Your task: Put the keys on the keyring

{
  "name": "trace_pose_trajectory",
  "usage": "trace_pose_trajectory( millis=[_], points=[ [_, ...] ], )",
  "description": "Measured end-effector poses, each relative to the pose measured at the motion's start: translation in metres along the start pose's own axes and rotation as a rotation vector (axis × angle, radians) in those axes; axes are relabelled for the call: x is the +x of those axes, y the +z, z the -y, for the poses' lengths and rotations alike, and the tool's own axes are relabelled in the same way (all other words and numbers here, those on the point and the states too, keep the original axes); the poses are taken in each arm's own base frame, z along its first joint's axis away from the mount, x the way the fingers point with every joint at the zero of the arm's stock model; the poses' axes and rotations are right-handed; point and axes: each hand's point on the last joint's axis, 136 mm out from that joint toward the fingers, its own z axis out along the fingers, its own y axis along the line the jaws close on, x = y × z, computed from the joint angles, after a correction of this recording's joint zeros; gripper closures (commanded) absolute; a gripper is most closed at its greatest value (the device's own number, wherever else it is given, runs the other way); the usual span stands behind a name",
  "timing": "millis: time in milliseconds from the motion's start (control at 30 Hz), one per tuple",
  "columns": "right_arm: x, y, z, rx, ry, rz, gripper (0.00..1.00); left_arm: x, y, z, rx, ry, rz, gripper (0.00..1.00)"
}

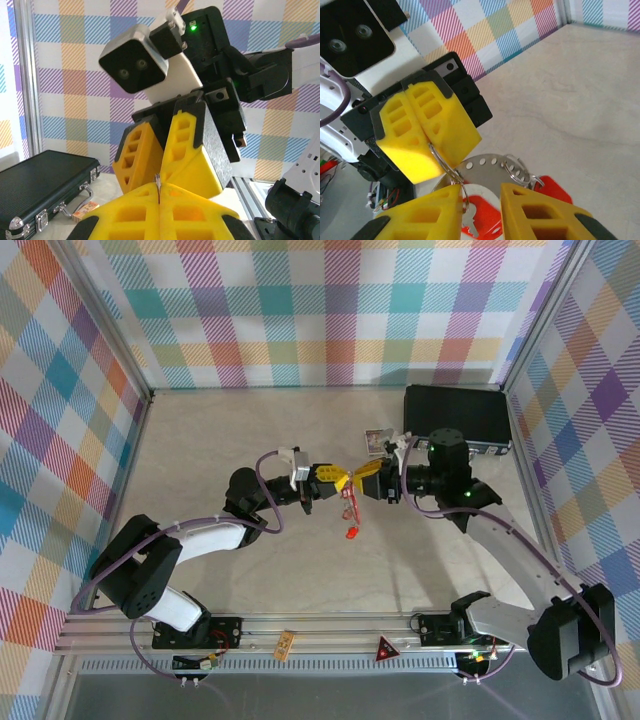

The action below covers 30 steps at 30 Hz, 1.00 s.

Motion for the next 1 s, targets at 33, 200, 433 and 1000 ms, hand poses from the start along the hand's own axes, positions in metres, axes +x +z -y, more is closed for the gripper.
trace_pose_trajectory(
  millis=[33,200,433,1000],
  points=[
    [-0.002,-0.001,0.000,0.008,-0.010,0.009,0.73,0.000,0.000,0.000,0.000,0.000,0.000,1.00],
    [-0.007,-0.007,-0.004,0.020,-0.040,0.038,0.73,0.000,0.000,0.001,0.001,-0.001,0.000,1.00],
    [-0.013,-0.007,-0.011,-0.014,-0.086,0.074,0.73,0.000,0.000,0.001,0.001,-0.001,0.000,1.00],
    [-0.007,0.006,-0.008,-0.099,-0.066,0.056,0.78,-0.006,0.003,0.000,0.007,-0.009,0.011,1.00]
  ],
)
